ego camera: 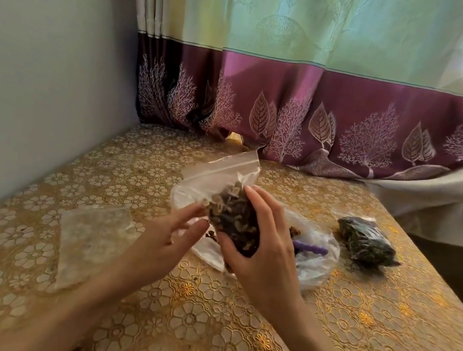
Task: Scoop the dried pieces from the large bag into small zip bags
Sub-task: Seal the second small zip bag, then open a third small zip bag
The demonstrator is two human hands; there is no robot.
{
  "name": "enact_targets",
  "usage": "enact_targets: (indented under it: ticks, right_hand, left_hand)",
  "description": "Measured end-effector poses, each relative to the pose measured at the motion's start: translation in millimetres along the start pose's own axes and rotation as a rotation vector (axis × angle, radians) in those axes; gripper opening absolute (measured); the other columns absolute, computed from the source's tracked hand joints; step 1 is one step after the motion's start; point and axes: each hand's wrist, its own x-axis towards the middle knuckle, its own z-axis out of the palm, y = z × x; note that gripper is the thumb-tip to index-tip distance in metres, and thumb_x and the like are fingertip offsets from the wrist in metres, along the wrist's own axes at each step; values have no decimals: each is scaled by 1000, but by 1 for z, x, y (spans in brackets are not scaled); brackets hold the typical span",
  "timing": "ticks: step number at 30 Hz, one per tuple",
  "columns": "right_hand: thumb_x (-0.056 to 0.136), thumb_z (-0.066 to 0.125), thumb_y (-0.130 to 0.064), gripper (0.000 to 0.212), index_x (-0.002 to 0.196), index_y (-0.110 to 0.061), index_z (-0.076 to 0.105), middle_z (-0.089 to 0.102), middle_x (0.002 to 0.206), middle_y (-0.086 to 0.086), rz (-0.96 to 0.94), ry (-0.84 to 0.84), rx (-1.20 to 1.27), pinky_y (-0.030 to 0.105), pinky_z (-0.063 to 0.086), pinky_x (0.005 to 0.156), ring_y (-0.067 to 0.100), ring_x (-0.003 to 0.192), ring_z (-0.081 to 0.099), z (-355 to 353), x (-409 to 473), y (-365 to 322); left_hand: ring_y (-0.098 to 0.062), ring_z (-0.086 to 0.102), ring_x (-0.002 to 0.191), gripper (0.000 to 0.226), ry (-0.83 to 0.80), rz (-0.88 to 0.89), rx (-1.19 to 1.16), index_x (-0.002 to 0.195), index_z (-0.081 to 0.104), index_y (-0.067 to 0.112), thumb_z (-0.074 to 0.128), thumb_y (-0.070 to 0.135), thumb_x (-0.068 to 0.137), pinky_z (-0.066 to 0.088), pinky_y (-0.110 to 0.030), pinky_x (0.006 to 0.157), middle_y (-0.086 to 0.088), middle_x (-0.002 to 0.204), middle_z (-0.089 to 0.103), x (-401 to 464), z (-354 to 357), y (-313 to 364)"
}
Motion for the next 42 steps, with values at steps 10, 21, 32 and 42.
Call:
enact_targets:
  ticks: [10, 21, 32, 42]
  right_hand:
    - [82, 68, -23, 63, 137, -8, 42, 50, 127, 18, 339, 220, -335, 37, 45, 85, 29, 109, 51, -80, -7, 63]
    - [93, 45, -46, 56, 143, -23, 34, 36, 147, 10, 741, -16, -646, 46, 41, 95, 34, 125, 42, -107, -44, 100]
    - [90, 59, -11, 40, 129, 1, 52, 55, 131, 19, 113, 32, -325, 35, 44, 100, 29, 114, 58, -63, -10, 33]
    - [98, 44, -27, 42, 138, -14, 46, 47, 141, 6, -201, -593, -70, 32, 40, 101, 21, 125, 47, 75, -1, -25]
  left_hand:
    - [-13, -3, 142, 71, -258, -314, 832, 145, -10, 34, 25, 61, 89, 3, -45, 116, 9, 154, -6, -7, 0, -62]
    - [-13, 3, 143, 68, -273, -313, 841, 146, -3, 34, 28, 59, 91, 4, -43, 116, 10, 155, -1, -5, -2, -59]
    - [-15, 28, 135, 59, -63, -338, 651, 141, 30, 28, 53, 41, 88, 28, -38, 110, 3, 150, 27, -13, -45, -37]
    - [-17, 28, 134, 66, -149, -479, 742, 140, 31, 33, 51, 58, 81, 28, -46, 110, 5, 149, 28, -42, -109, -73]
